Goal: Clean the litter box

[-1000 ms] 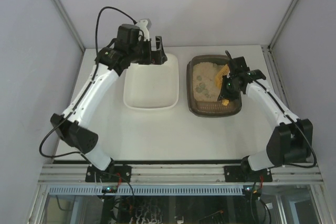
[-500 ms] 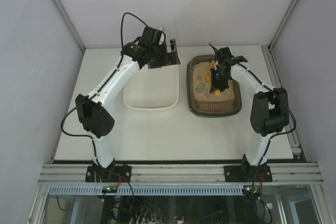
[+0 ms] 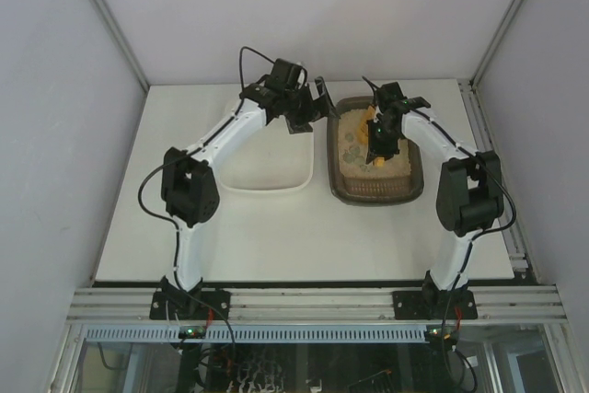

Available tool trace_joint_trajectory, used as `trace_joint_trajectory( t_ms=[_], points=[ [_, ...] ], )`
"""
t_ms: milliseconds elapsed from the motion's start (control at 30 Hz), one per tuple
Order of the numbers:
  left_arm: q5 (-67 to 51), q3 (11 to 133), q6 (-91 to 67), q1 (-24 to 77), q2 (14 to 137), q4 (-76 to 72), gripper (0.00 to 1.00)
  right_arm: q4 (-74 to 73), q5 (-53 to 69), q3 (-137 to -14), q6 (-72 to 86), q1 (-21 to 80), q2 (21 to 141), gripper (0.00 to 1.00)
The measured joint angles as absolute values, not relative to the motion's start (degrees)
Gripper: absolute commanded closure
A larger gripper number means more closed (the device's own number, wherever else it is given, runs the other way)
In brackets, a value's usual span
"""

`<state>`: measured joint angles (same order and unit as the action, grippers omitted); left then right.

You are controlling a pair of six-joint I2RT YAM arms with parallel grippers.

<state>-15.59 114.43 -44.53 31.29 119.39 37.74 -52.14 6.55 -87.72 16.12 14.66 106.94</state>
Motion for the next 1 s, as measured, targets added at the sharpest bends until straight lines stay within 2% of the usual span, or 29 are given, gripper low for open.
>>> trace_joint_trajectory(
  t_ms=[667, 1000],
  points=[
    [-12.8, 114.4, -54.5, 32.0, 124.2, 32.0, 0.0, -54.1, 13.7, -90.6, 12.1, 16.2, 111.7, 1.0],
    [-13.7, 109.7, -54.5, 26.0, 119.2, 31.1, 0.0, -50.6, 21.6, -87.2, 12.1, 15.8, 112.4, 1.0]
  ],
)
